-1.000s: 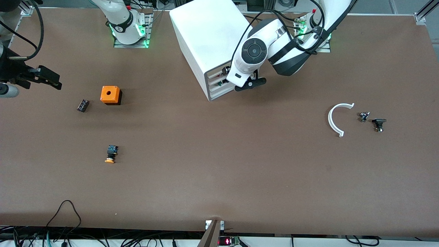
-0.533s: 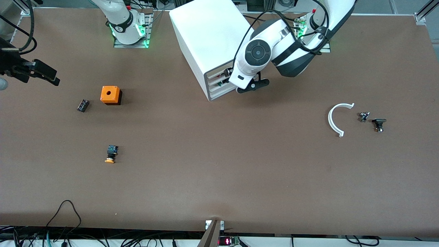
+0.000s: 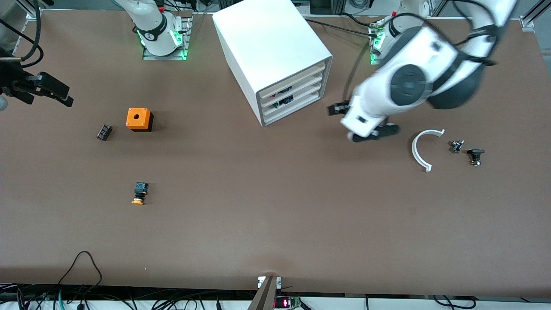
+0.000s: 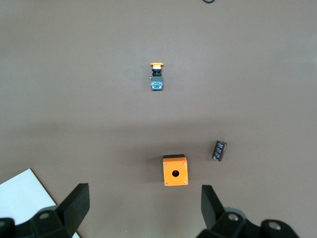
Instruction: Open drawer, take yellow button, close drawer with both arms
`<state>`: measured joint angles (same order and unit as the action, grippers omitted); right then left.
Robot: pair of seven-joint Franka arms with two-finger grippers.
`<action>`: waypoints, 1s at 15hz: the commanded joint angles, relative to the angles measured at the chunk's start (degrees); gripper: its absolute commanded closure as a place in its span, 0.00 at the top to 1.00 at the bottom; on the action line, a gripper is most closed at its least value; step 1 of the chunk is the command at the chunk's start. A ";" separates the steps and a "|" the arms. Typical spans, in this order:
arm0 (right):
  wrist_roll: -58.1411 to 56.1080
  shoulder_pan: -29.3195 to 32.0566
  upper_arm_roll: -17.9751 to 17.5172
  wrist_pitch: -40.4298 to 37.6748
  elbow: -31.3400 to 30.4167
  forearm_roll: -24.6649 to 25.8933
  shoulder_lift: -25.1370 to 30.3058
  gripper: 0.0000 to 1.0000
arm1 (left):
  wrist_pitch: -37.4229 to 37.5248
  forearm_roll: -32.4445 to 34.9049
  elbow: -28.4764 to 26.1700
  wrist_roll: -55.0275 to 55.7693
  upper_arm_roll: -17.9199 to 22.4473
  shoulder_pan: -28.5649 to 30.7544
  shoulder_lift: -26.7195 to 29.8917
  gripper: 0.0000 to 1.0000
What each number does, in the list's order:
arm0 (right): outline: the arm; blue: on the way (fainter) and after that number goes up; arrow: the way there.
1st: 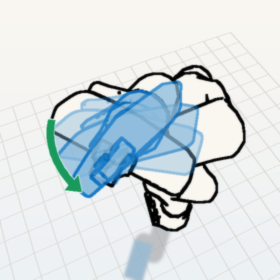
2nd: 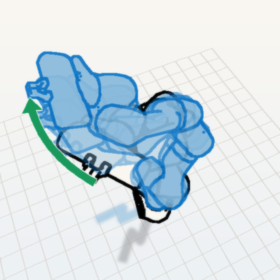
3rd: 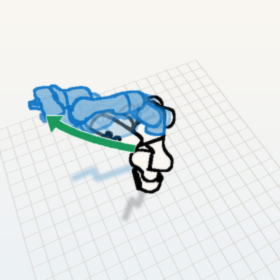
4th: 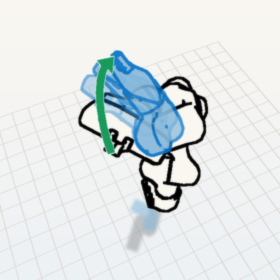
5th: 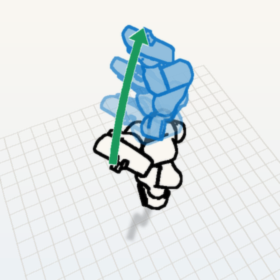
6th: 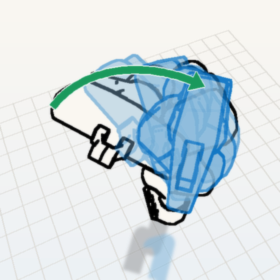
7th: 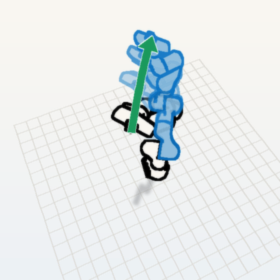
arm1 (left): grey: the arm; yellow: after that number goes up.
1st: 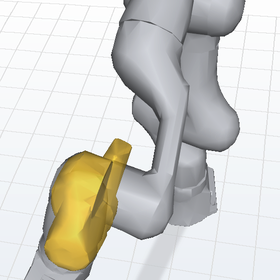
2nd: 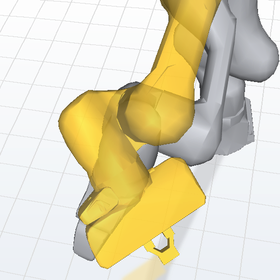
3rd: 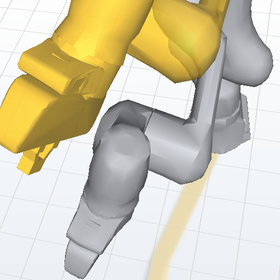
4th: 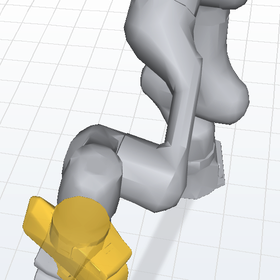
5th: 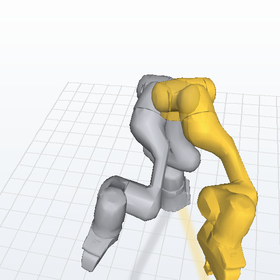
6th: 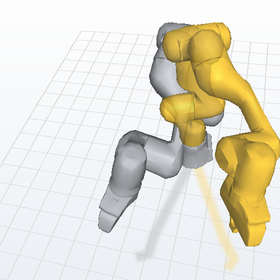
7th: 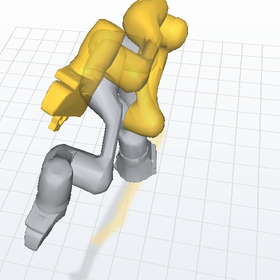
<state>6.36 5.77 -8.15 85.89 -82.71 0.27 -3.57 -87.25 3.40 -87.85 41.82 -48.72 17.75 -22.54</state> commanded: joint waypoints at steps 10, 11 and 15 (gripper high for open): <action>-1.79 0.29 -0.11 -0.98 0.80 -0.71 -0.12 1.00 | -13.18 -2.25 -14.79 -47.88 43.27 -18.45 23.58 1.00; -1.61 0.29 -0.11 -0.98 0.80 -0.70 -0.12 1.00 | -14.08 -2.08 -15.07 -48.06 43.71 -18.54 24.38 1.00; -1.61 0.29 -0.11 -1.07 0.80 -0.62 -0.03 1.00 | -9.09 -3.99 -14.73 -52.29 48.72 -20.12 25.88 1.00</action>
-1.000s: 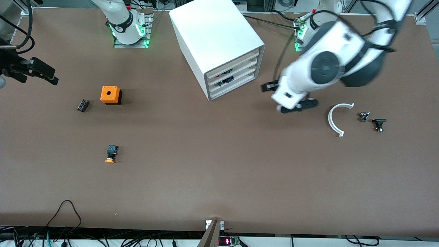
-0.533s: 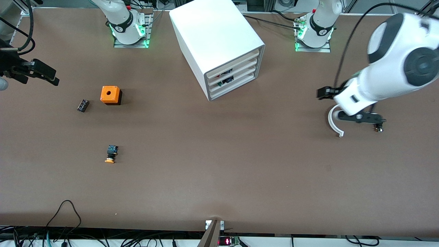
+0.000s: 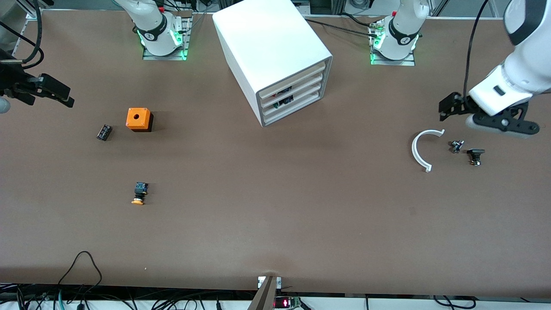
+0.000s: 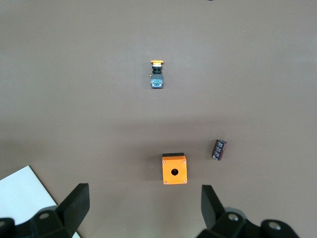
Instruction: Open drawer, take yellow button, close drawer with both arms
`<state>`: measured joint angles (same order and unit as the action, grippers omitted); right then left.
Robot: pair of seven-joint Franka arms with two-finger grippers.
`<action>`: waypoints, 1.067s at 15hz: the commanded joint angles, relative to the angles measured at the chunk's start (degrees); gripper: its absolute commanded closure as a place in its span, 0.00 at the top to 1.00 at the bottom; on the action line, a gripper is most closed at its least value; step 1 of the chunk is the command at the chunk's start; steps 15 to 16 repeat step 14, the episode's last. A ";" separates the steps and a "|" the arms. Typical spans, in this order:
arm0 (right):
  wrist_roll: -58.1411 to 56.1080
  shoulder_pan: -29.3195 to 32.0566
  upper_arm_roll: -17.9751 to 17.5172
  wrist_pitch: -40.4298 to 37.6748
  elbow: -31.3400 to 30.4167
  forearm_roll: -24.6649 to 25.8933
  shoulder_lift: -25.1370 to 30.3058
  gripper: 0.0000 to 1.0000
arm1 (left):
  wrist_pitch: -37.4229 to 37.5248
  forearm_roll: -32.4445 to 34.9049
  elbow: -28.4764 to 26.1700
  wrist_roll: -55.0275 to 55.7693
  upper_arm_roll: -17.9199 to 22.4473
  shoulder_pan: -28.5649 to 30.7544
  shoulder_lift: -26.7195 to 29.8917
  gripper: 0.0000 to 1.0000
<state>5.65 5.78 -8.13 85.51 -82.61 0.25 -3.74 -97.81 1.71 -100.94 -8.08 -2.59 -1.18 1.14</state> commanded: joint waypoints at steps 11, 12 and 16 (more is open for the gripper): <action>-0.99 0.10 -0.31 -0.87 0.78 -0.43 0.14 1.00 | 10.09 -2.77 5.57 0.00 2.06 -1.01 0.27 1.00; -0.99 0.10 -0.31 -0.87 0.78 -0.34 0.14 1.00 | 10.09 -2.85 5.66 0.00 2.06 -0.93 0.09 1.00; -1.16 0.19 -0.22 -0.96 0.78 -0.25 0.14 1.00 | 10.27 -2.68 5.84 0.17 1.97 -1.01 0.09 1.00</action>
